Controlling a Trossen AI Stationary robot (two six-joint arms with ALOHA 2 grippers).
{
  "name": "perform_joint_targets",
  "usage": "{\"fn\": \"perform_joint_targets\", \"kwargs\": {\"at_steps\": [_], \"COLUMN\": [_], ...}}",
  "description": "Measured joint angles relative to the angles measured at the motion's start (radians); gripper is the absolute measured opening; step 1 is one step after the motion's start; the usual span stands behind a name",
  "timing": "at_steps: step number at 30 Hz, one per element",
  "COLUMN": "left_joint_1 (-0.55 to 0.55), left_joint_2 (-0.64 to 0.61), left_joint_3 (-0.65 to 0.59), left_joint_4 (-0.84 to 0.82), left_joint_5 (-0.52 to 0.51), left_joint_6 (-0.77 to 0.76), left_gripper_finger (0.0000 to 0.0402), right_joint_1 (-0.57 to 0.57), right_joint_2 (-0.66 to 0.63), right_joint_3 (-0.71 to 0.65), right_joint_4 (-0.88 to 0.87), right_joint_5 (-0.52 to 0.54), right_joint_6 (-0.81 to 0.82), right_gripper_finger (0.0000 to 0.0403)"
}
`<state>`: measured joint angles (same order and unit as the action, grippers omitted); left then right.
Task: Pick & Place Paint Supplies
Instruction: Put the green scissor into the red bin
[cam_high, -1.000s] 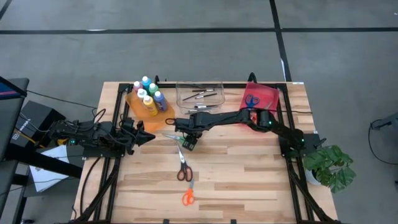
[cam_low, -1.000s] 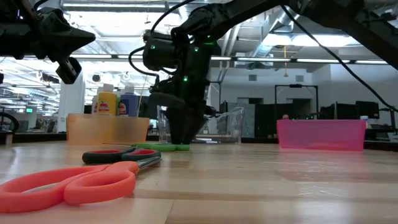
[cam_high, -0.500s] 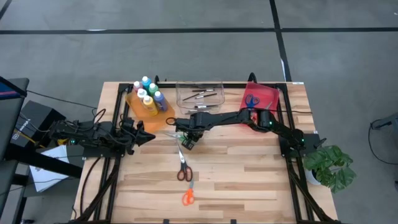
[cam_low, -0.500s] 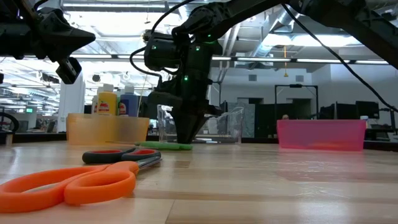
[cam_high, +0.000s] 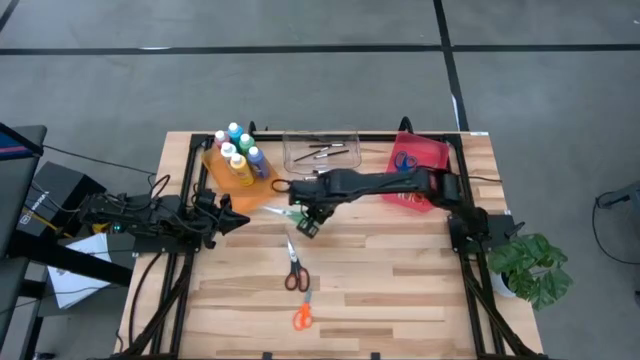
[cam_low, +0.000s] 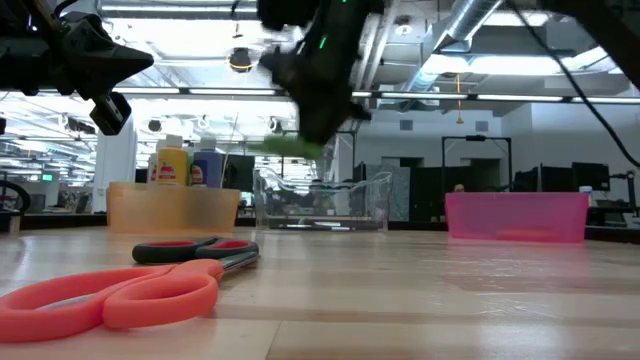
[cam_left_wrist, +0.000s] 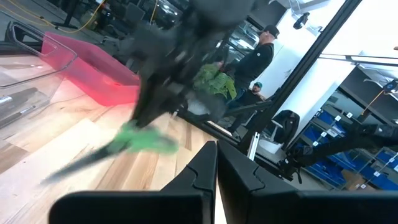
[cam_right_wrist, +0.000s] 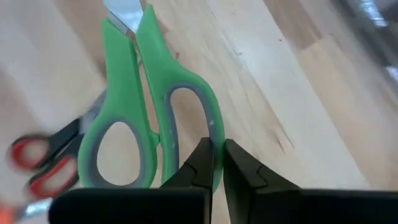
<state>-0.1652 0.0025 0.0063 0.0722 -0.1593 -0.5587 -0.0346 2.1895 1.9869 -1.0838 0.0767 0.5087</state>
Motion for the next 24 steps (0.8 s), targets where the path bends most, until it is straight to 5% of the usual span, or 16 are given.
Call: {"fn": "perform_joint_targets", "kwargs": {"at_steps": [7,24], "left_joint_1": [0.000,0.000], "left_joint_2": [0.000,0.000], "left_joint_3": [0.000,0.000], "left_joint_4": [0.000,0.000], "left_joint_5": [0.000,0.000], "left_joint_6": [0.000,0.000], "left_gripper_finger": [0.0006,0.0006], "right_joint_1": [0.056,0.333], "right_joint_2": [-0.203,-0.629], "right_joint_3": [0.001,0.003], "right_joint_4": [-0.064,-0.062], "right_joint_5": [0.056,0.438], "right_joint_6": [0.053,0.298], "right_gripper_finger": [0.0010,0.0011]}}
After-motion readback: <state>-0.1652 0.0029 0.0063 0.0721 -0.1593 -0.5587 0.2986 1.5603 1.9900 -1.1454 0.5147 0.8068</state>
